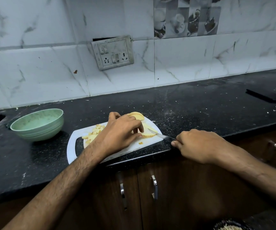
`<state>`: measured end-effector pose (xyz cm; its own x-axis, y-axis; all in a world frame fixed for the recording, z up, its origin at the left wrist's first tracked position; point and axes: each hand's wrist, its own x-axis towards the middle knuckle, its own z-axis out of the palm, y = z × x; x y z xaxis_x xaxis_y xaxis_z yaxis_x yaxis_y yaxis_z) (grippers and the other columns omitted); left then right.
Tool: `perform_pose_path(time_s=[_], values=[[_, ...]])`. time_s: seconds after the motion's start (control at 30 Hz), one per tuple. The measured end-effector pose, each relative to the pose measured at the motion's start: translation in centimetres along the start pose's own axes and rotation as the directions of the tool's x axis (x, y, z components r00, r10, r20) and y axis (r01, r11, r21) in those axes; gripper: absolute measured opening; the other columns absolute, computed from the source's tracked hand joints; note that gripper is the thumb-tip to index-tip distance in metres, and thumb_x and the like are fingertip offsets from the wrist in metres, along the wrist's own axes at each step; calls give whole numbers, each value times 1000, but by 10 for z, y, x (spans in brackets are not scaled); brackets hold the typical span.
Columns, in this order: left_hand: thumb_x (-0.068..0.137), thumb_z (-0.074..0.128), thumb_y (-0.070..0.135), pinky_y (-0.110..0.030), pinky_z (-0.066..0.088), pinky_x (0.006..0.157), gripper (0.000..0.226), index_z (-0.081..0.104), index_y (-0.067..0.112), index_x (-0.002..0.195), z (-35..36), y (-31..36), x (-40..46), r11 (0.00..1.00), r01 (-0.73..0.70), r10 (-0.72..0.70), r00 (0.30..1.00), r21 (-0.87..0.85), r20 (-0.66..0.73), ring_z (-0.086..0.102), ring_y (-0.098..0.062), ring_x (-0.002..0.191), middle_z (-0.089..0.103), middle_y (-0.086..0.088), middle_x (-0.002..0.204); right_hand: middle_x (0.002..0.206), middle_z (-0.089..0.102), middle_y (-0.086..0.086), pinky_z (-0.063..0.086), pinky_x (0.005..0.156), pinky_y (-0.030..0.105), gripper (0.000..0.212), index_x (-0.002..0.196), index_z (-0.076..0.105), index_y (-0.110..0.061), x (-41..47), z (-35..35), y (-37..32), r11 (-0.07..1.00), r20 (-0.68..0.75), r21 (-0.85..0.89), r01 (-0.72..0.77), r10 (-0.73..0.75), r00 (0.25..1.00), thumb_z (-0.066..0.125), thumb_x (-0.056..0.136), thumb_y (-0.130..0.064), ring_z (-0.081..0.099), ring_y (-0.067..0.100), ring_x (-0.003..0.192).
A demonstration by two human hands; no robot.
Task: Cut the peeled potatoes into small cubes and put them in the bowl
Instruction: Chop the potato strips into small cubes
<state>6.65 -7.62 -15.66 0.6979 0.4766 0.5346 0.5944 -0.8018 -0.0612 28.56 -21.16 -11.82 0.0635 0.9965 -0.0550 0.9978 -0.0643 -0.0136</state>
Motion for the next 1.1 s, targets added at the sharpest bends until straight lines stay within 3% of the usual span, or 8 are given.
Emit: perform_pose_path(time_s=[0.27,0.6,0.7,0.93,1.1], values=[[94,66,41,-36,26,93,9,69,35,100,7,3,-18,1000,-26,25,997,0,-74,54,-6,90,58,17,88,101,64,1,46,76,39,37,87,52,-27,2,-2,2,1000,-100,-4,21,-21,995,30,102,-52,62,26,93],[91,72,34,-39,25,95,5,68,31,89,13,-2,-17,995,-22,18,999,-101,-37,55,-4,92,61,19,88,88,57,-4,44,74,38,37,78,47,-30,-9,2,8,999,-38,-2,38,-38,999,31,103,-51,62,23,91],[90,74,31,-37,23,95,6,69,30,88,14,-3,-15,988,-29,25,999,-149,-30,57,-4,92,63,18,88,96,62,0,42,73,37,35,79,46,-27,-5,5,3,999,-23,28,37,-36,999,33,102,-49,61,25,92],[90,75,32,-33,20,93,4,72,29,89,16,-2,-17,984,-13,3,999,-180,-54,59,-4,92,65,18,88,111,65,6,40,76,39,36,103,58,-22,10,21,-19,996,-156,-76,49,-61,986,29,104,-45,62,30,104],[91,73,35,-35,22,95,5,72,31,92,16,-1,-19,989,-7,-4,997,-149,-76,58,-5,94,64,19,91,107,65,5,39,74,39,34,89,51,-26,8,10,-12,999,-147,-15,30,-32,989,29,104,-47,62,30,102]])
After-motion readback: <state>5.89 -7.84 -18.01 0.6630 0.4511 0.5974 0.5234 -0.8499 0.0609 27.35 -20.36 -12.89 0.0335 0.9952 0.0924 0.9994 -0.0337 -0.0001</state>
